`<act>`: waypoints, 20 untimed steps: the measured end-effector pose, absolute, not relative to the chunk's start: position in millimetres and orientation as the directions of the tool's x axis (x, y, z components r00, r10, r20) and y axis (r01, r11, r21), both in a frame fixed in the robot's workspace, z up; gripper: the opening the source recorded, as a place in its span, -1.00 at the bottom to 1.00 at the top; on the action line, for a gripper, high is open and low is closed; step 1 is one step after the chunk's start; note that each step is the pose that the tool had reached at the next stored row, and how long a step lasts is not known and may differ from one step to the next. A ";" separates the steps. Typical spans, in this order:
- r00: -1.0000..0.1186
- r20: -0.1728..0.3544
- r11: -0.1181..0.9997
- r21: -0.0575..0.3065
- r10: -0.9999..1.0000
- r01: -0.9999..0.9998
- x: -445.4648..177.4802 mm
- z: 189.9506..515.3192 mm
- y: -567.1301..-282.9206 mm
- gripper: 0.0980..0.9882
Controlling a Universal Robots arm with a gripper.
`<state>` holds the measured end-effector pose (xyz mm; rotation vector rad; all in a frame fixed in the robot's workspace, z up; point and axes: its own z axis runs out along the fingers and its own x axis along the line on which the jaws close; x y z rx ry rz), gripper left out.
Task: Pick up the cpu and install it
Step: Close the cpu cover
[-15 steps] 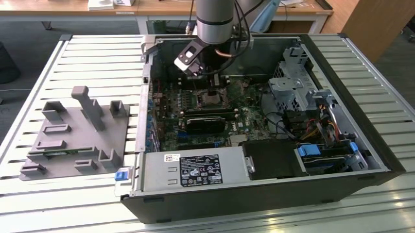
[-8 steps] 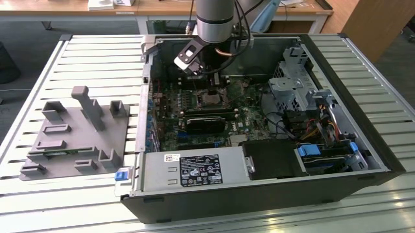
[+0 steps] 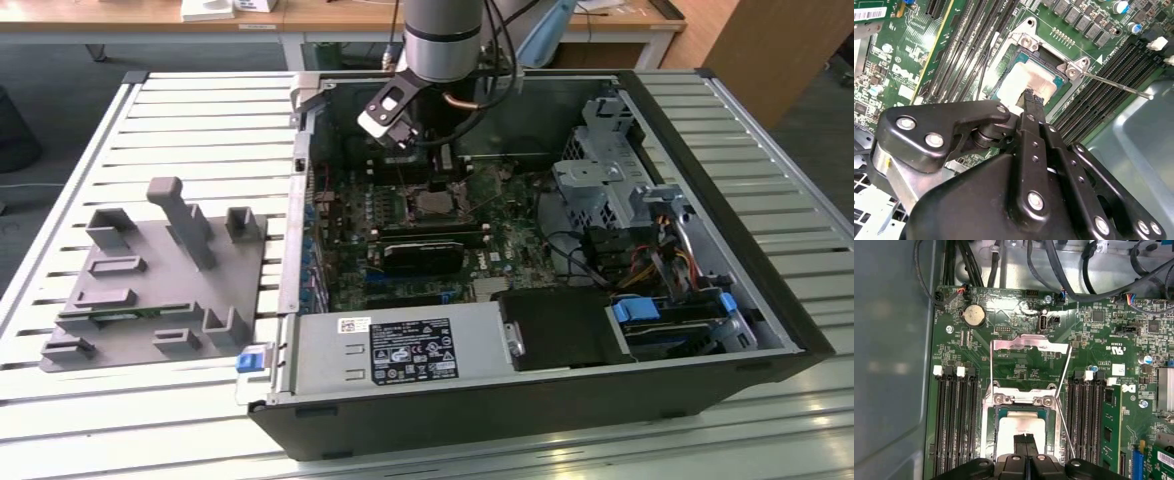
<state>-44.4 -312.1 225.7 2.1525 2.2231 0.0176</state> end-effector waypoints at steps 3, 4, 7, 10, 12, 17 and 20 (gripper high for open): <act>-0.032 -0.026 0.033 0.041 0.999 0.999 -44.4 228.4 -312.1 -0.98; -0.032 -0.026 0.033 0.041 0.999 0.999 -44.4 229.4 -312.1 -0.98; -0.032 -0.026 0.033 0.041 0.999 0.999 -44.4 231.7 -312.1 -0.98; -0.032 -0.026 0.033 0.041 0.999 0.999 -44.4 238.0 -312.1 -0.98; -0.031 -0.026 0.032 0.041 0.999 0.999 -44.4 246.1 -312.1 -0.98; -0.031 -0.026 0.032 0.041 0.999 0.999 -44.4 268.0 -312.1 -0.98; -0.030 -0.026 0.031 0.041 0.999 0.999 -44.3 269.2 -314.1 -0.98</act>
